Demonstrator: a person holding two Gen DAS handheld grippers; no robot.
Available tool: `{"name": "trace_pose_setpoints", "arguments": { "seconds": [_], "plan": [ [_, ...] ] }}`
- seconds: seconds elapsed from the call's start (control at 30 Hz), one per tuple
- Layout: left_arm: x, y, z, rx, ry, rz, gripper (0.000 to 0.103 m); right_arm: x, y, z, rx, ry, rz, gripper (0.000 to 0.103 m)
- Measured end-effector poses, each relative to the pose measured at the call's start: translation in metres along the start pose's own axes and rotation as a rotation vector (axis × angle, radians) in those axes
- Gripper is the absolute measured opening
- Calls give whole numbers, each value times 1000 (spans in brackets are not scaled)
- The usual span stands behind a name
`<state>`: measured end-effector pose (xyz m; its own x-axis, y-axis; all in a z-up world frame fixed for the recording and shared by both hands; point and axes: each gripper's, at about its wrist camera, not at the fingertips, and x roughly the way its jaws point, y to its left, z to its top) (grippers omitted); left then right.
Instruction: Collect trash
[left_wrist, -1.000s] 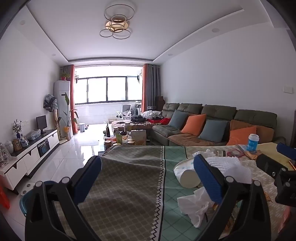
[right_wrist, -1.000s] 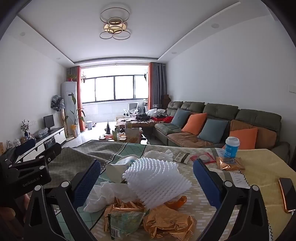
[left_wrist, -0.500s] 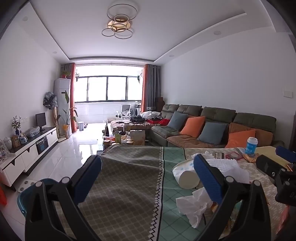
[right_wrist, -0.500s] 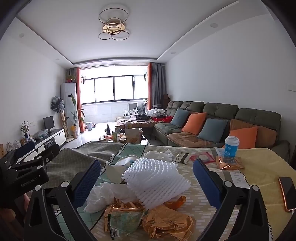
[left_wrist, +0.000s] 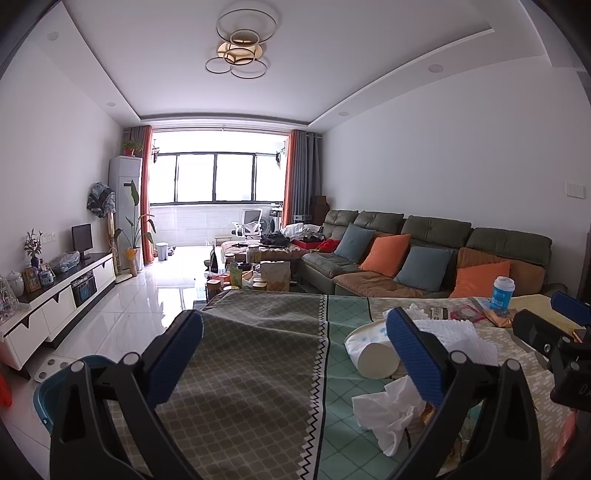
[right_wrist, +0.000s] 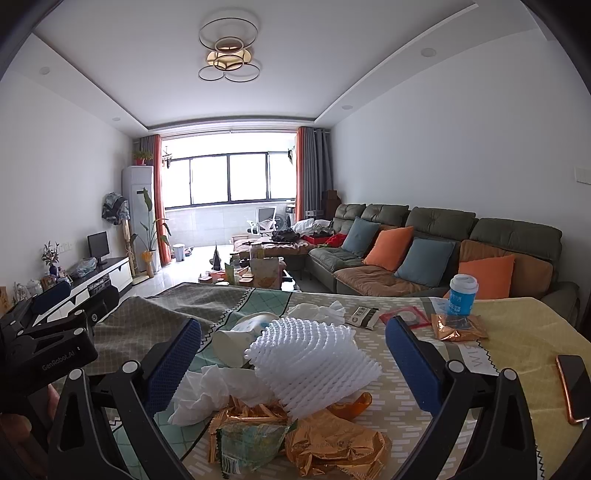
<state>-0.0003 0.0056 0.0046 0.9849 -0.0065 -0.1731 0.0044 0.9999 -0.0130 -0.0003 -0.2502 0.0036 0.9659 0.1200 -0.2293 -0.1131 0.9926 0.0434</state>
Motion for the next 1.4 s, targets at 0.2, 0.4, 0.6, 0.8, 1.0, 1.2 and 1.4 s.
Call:
{"name": "trace_pose_setpoints", "arguments": {
  "seconds": [0.2,0.4,0.6,0.8,1.0,1.2,1.4],
  "plan": [
    [0,1,0,-1,-1,0,100,-1,0,0,0,-2,-2,99],
    [-1,1,0,-2,-3,1,100,-1,0,0,1,-3,-2,99],
    [-1,2,0,-3,-4,0,100,-1,0,0,1,-4,-1,99],
    [-2,2,0,-3,-5,2,100,-4,2,2,2,-6,0,99],
    [-3,2,1,-4,-8,4,100,-5,2,3,3,-6,2,99],
    [-3,3,1,-7,-8,4,100,-5,2,3,4,-6,1,99],
    [-3,3,1,-5,-8,4,100,-5,2,3,6,-5,3,99]
  ]
}}
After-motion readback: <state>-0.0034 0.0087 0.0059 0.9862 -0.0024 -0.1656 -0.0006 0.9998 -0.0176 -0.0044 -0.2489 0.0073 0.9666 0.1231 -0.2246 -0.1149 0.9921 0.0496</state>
